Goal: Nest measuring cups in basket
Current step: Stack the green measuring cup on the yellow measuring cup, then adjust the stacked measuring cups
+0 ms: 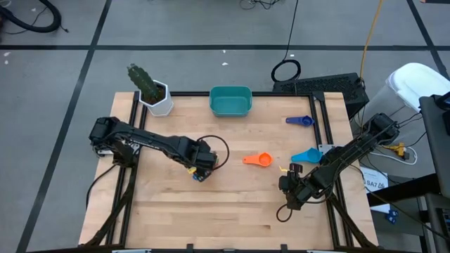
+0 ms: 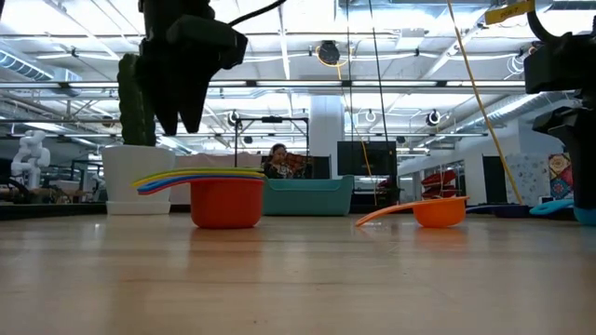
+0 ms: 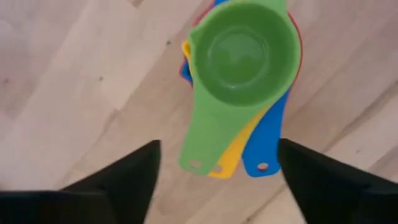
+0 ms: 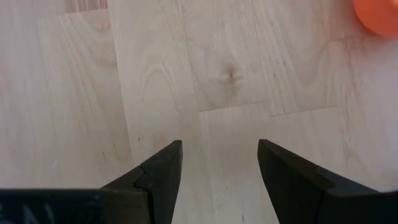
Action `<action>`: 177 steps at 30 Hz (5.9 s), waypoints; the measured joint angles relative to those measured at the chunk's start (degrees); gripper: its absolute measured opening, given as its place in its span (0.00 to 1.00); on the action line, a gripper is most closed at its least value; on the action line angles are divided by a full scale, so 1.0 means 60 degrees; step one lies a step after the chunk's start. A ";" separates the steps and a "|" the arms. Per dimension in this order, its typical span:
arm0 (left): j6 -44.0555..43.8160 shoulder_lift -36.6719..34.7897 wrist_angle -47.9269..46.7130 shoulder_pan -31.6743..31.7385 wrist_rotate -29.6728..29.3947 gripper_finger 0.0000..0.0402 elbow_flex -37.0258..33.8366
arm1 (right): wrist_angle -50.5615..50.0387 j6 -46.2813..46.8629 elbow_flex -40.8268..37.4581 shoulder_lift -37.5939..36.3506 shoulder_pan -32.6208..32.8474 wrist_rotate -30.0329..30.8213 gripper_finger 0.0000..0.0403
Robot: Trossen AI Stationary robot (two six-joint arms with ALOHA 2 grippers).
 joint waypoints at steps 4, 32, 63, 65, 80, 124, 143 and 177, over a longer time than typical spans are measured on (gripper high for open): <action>0.0185 0.0239 0.0144 0.0004 0.0392 0.96 0.0005 | 0.0105 -0.0033 -0.0057 0.0000 0.0000 0.0000 0.50; 0.1537 0.1270 0.0219 -0.0004 0.0699 0.99 -0.0011 | 0.0740 0.1078 -0.0989 -0.0105 0.0663 -0.0248 0.50; 0.1336 0.1266 -0.0380 -0.0211 0.0504 0.99 -0.0011 | 0.0794 0.1137 -0.0994 -0.0106 0.0663 -0.0288 0.50; 0.1368 0.1266 0.0065 -0.0208 0.0787 0.99 -0.0011 | 0.0798 0.1191 -0.0994 -0.0106 0.0663 -0.0312 0.50; 0.1470 0.1263 0.0976 -0.0402 0.1653 0.99 -0.0011 | 0.0820 0.1327 -0.0987 -0.0109 0.0812 -0.0514 0.50; 0.1187 0.1252 0.1974 -0.0492 0.1713 0.99 -0.1326 | 0.0801 0.1260 -0.0987 -0.0109 0.0809 -0.0525 0.50; -0.0403 0.1255 0.2018 -0.0601 0.1026 0.99 -0.1326 | 0.0860 0.1257 -0.0987 -0.0106 0.0809 -0.0477 0.50; -0.0789 0.1266 0.2539 -0.0397 0.0465 0.59 -0.1322 | 0.0907 0.1257 -0.0987 -0.0106 0.0809 -0.0488 0.50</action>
